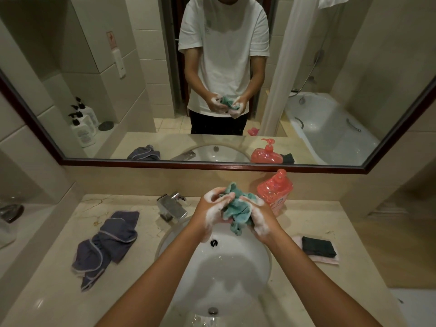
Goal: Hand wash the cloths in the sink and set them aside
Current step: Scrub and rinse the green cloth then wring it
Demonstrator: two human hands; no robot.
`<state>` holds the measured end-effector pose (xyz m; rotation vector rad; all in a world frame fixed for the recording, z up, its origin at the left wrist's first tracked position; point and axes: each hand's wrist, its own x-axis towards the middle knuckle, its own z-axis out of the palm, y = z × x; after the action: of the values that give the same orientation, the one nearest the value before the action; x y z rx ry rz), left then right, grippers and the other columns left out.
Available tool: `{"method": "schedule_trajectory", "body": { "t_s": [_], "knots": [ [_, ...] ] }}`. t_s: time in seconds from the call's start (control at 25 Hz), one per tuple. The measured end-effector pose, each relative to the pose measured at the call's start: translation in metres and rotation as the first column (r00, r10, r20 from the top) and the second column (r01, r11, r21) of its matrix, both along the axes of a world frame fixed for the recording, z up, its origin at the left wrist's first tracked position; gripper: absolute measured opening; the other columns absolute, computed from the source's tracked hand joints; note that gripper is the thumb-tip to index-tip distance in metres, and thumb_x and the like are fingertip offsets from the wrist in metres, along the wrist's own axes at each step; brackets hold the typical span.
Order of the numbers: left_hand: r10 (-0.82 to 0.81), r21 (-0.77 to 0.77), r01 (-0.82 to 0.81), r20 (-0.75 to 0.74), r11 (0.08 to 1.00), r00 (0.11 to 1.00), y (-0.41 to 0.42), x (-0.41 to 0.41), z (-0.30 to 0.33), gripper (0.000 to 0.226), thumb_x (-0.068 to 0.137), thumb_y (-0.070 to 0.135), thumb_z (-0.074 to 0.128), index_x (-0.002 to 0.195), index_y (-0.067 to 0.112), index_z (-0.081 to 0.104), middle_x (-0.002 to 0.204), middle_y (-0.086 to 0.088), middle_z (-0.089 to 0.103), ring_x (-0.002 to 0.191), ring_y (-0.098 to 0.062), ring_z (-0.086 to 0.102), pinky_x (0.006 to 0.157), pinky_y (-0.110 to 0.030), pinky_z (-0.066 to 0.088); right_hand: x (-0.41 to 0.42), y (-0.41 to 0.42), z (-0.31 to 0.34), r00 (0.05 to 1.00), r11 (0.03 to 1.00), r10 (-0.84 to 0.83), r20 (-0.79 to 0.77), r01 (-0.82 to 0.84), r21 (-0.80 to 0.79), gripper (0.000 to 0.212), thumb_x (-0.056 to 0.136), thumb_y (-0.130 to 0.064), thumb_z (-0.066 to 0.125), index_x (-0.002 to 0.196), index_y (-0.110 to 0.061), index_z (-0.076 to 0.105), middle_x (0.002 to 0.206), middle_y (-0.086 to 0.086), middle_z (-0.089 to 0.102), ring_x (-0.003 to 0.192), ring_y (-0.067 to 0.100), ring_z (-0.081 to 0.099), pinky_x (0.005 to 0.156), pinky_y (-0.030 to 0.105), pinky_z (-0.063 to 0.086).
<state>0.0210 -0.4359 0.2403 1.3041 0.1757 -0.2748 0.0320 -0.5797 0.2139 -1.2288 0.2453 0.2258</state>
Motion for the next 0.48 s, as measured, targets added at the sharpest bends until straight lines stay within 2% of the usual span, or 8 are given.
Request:
{"method": "schedule_trajectory", "body": {
  "t_s": [0.08,0.16,0.24,0.32,0.4,0.48],
  "knots": [
    [0.015,0.099,-0.016,0.001,0.995,1.0,-0.003,0.0,0.001,0.024,0.103,0.037,0.054,0.108,0.019,0.069,0.095,-0.001,0.079,0.083,-0.02,0.077,0.061,-0.032,0.061,0.0,-0.001,0.005,0.999,0.999,-0.042,0.013,0.042,-0.011,0.013,0.098,-0.013,0.059,0.094,-0.008,0.071,0.085,0.008,0.077,0.076,0.022,0.074,0.066,0.036,0.061],
    [0.059,0.146,-0.06,0.01,0.987,0.998,-0.005,0.002,0.001,0.031,0.107,0.037,0.044,0.103,0.022,0.07,0.091,0.005,0.079,0.08,-0.014,0.076,0.061,-0.025,0.059,-0.002,-0.001,0.009,0.997,0.997,-0.078,0.015,0.078,-0.019,0.008,0.096,-0.012,0.063,0.096,-0.005,0.067,0.086,0.01,0.077,0.077,0.023,0.075,0.066,0.033,0.059],
    [0.109,0.181,-0.111,0.017,0.977,0.994,-0.005,0.004,0.001,0.035,0.108,0.037,0.042,0.101,0.019,0.071,0.093,0.002,0.079,0.085,-0.014,0.076,0.069,-0.027,0.059,-0.005,0.001,0.012,0.985,0.98,-0.172,0.008,0.172,-0.098,0.012,0.091,-0.015,0.071,0.094,-0.008,0.063,0.082,0.008,0.074,0.073,0.022,0.073,0.064,0.03,0.057],
    [0.096,0.32,-0.125,0.105,0.939,0.99,-0.008,0.004,0.0,0.042,0.108,0.039,0.041,0.089,0.017,0.07,0.088,0.0,0.077,0.083,-0.013,0.073,0.075,-0.029,0.057,-0.003,0.005,0.017,0.955,0.938,-0.287,0.077,0.297,-0.177,0.023,0.093,-0.022,0.071,0.079,-0.012,0.055,0.074,0.007,0.061,0.069,0.023,0.062,0.068,0.032,0.051],
    [0.013,0.458,-0.116,0.222,0.881,0.975,-0.018,-0.001,0.0,0.049,0.108,0.038,0.04,0.075,0.012,0.065,0.071,0.003,0.069,0.066,-0.006,0.063,0.065,-0.025,0.05,0.002,0.012,0.03,0.931,0.892,-0.315,0.187,0.357,-0.276,0.032,0.099,-0.027,0.062,0.071,-0.016,0.049,0.068,0.005,0.049,0.066,0.019,0.049,0.067,0.031,0.043],
    [-0.013,0.48,-0.143,0.307,0.866,0.952,-0.027,-0.004,0.003,0.048,0.108,0.033,0.043,0.072,0.008,0.062,0.062,0.004,0.062,0.056,-0.002,0.055,0.057,-0.021,0.045,0.005,0.023,0.041,0.938,0.872,-0.267,0.219,0.333,-0.36,0.034,0.103,-0.029,0.054,0.071,-0.017,0.053,0.06,-0.003,0.052,0.058,0.013,0.051,0.058,0.021,0.044]
  ]
}}
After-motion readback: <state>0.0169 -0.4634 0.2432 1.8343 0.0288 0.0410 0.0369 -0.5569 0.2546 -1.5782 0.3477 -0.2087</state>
